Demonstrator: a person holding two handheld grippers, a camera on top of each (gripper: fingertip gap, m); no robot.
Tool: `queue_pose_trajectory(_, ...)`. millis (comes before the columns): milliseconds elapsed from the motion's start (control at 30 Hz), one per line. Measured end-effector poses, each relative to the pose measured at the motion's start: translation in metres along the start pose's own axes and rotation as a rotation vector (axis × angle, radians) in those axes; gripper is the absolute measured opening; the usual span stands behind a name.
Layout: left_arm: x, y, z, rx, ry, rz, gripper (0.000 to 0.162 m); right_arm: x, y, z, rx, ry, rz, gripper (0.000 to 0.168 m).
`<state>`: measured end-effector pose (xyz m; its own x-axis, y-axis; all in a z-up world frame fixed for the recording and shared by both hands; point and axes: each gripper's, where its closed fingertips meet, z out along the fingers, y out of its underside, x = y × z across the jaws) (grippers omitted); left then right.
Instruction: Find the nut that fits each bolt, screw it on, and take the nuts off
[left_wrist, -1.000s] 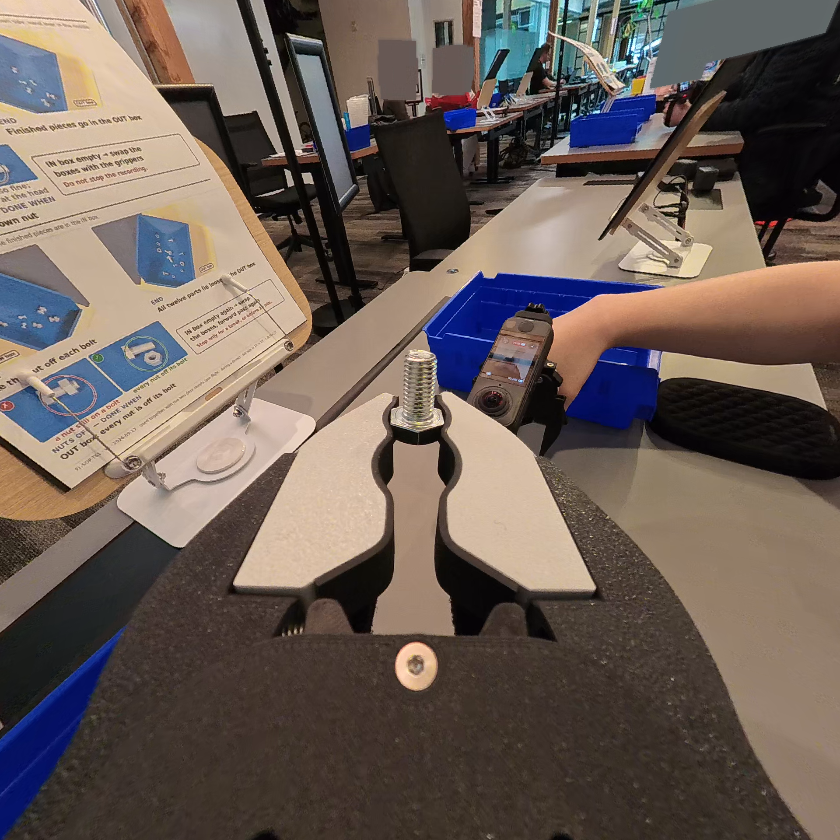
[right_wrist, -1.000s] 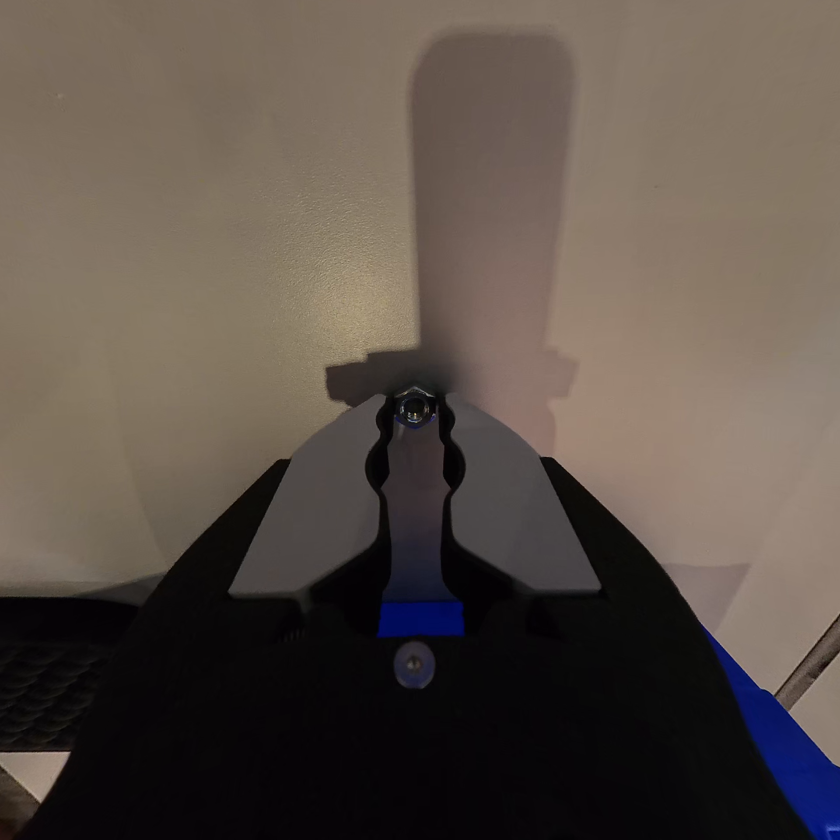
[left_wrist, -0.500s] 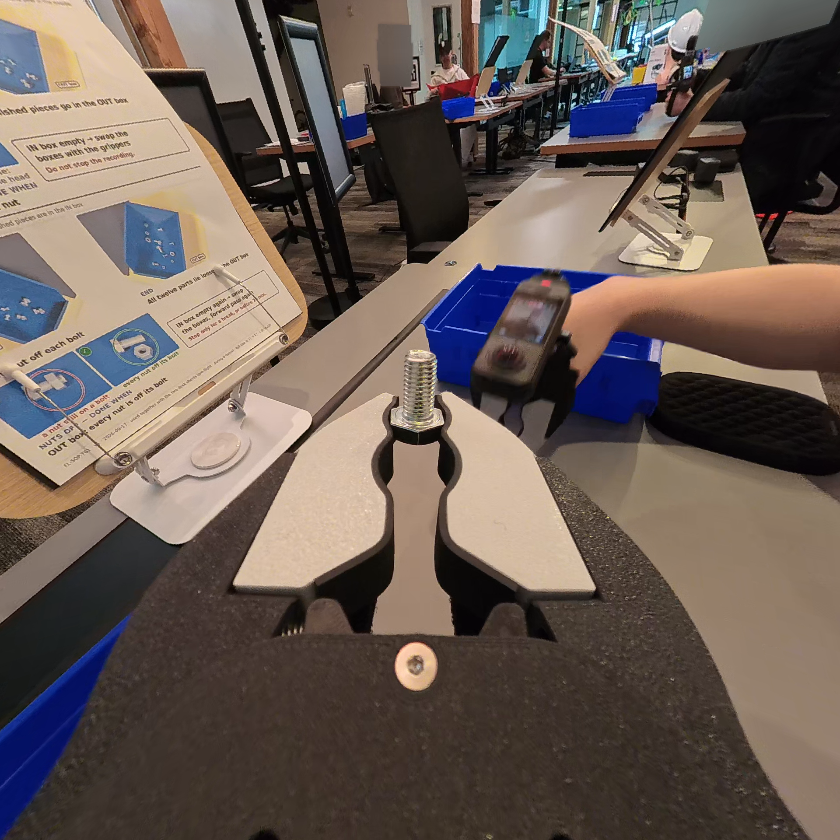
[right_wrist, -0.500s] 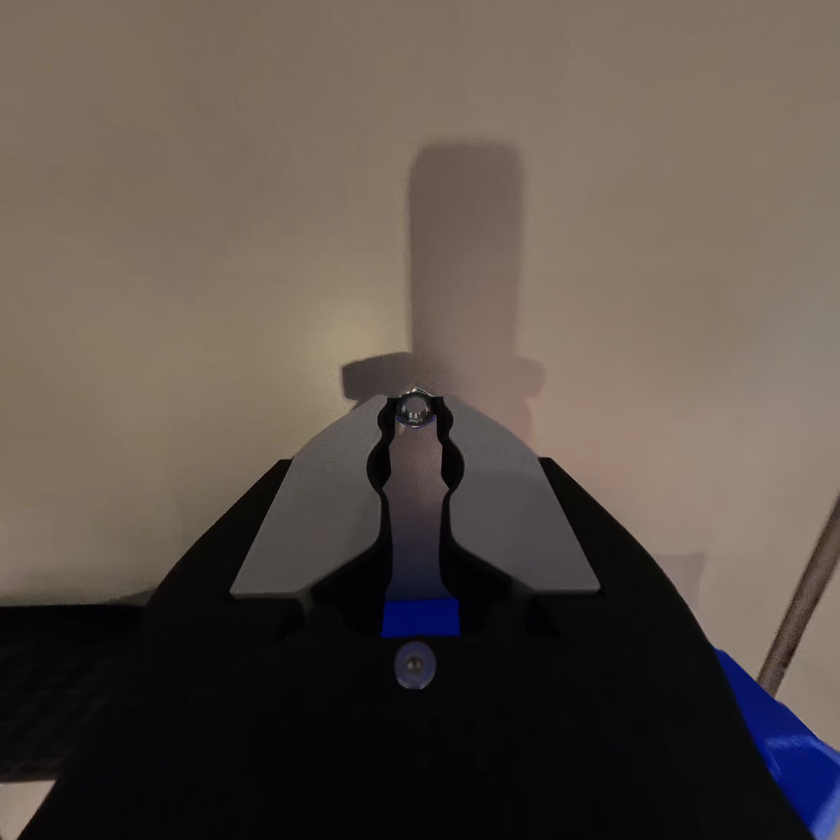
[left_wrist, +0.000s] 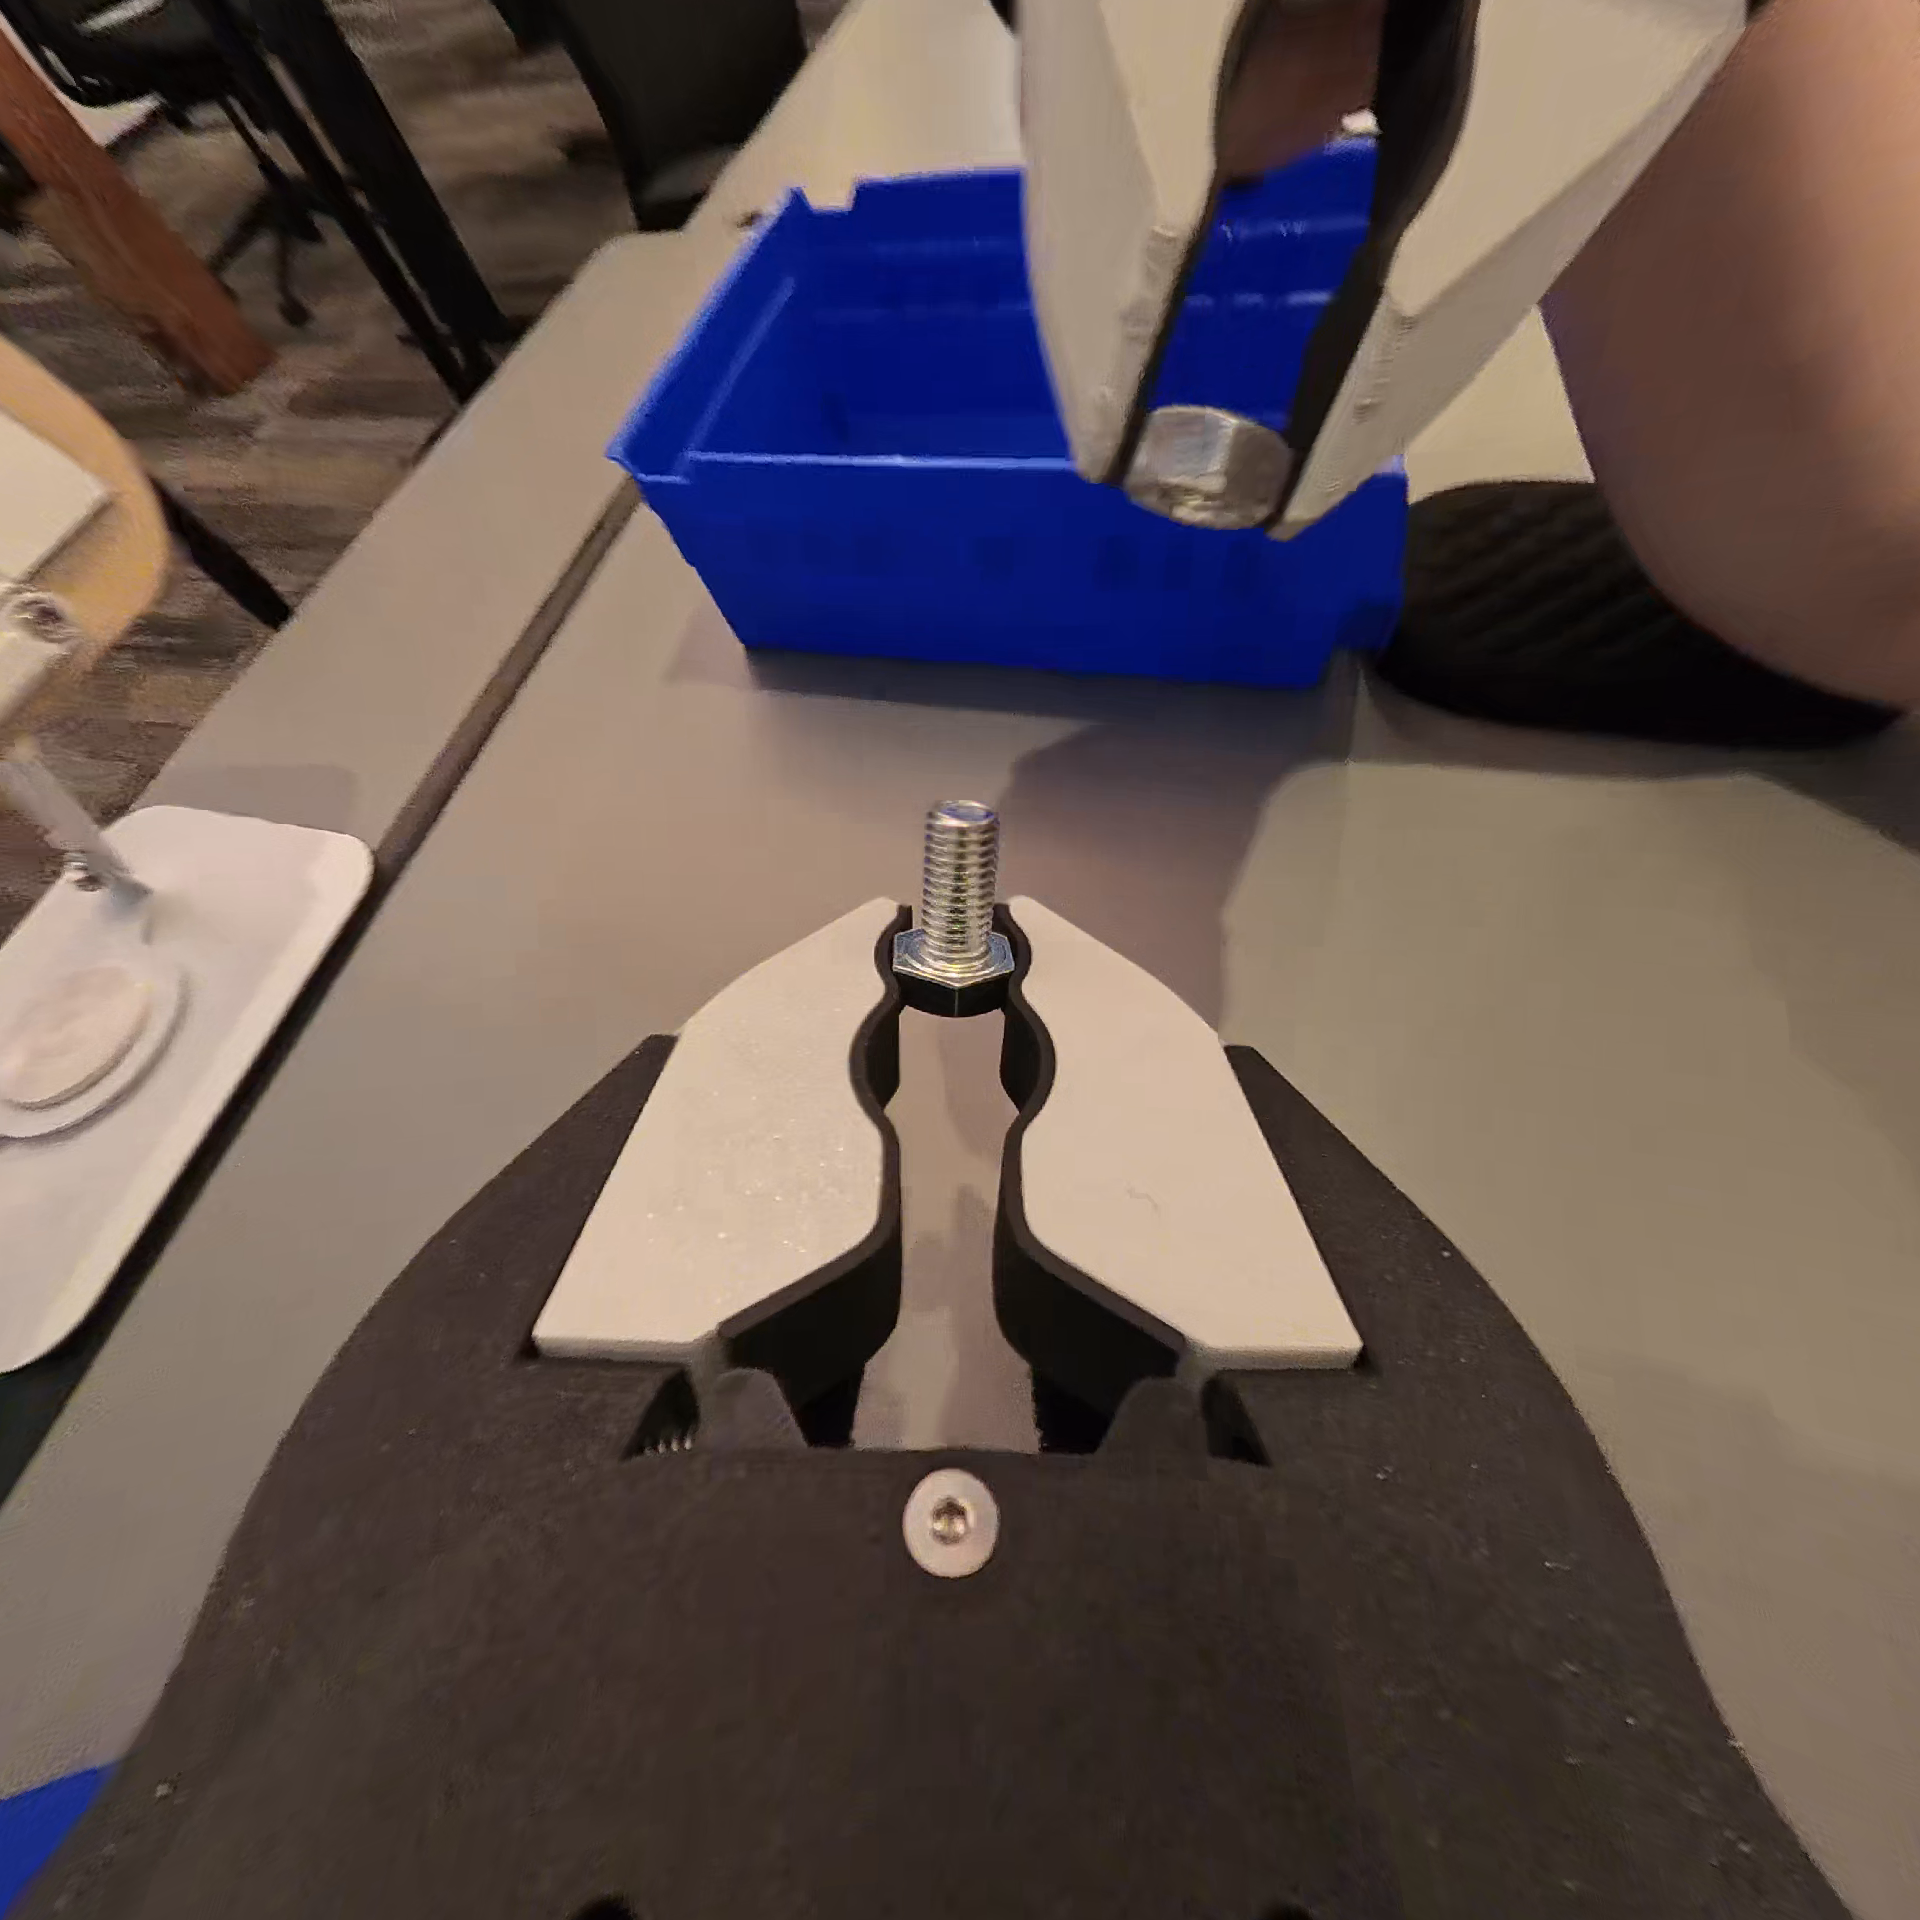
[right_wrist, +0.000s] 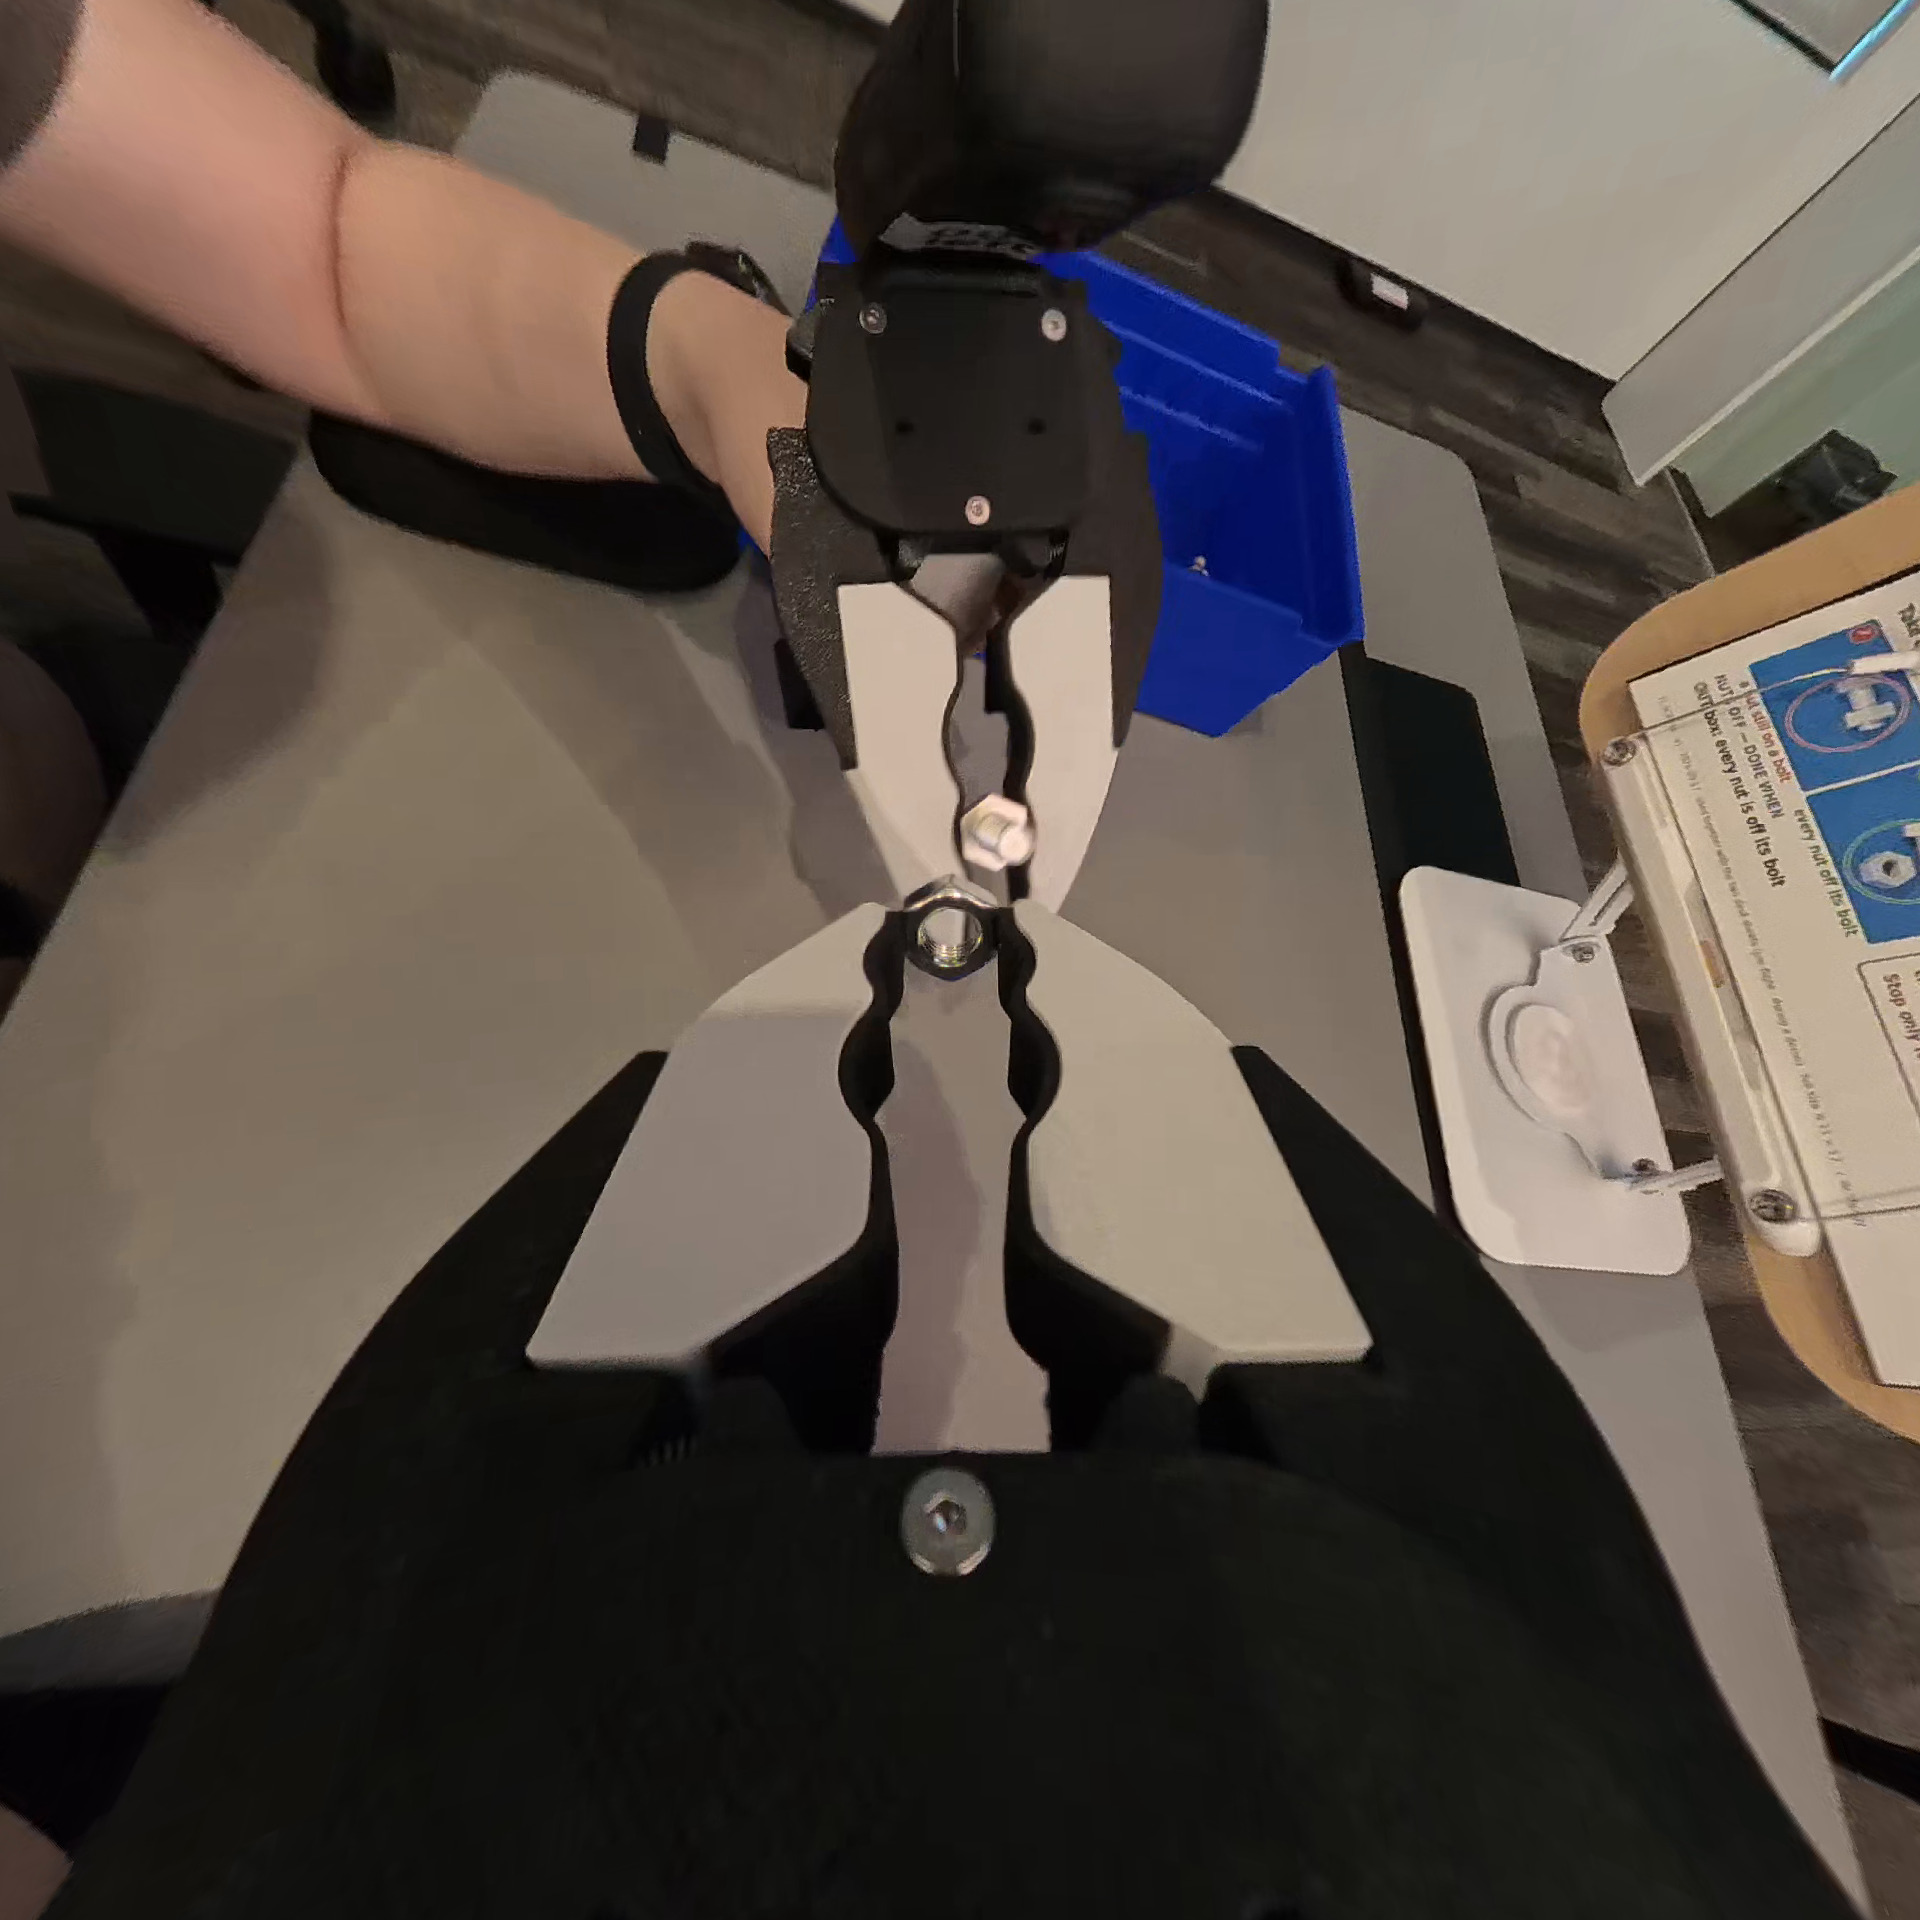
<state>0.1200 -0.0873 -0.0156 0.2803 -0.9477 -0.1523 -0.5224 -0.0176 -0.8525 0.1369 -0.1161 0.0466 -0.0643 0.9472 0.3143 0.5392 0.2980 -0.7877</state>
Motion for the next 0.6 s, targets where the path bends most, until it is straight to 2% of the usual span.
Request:
queue_pose_trajectory(167, 0.019, 0.012, 0.016, -0.074, 0.052, 0.066, 0.014, -0.008, 0.015, 0.014, -0.072, -0.011, -0.086, 0.019)
queue_pose_trajectory(600, 0.032, 0.026, 0.018, -0.146, 0.145, 0.12, 0.014, -0.02, 0.031, 0.042, -0.224, -0.006, -0.305, 0.019)
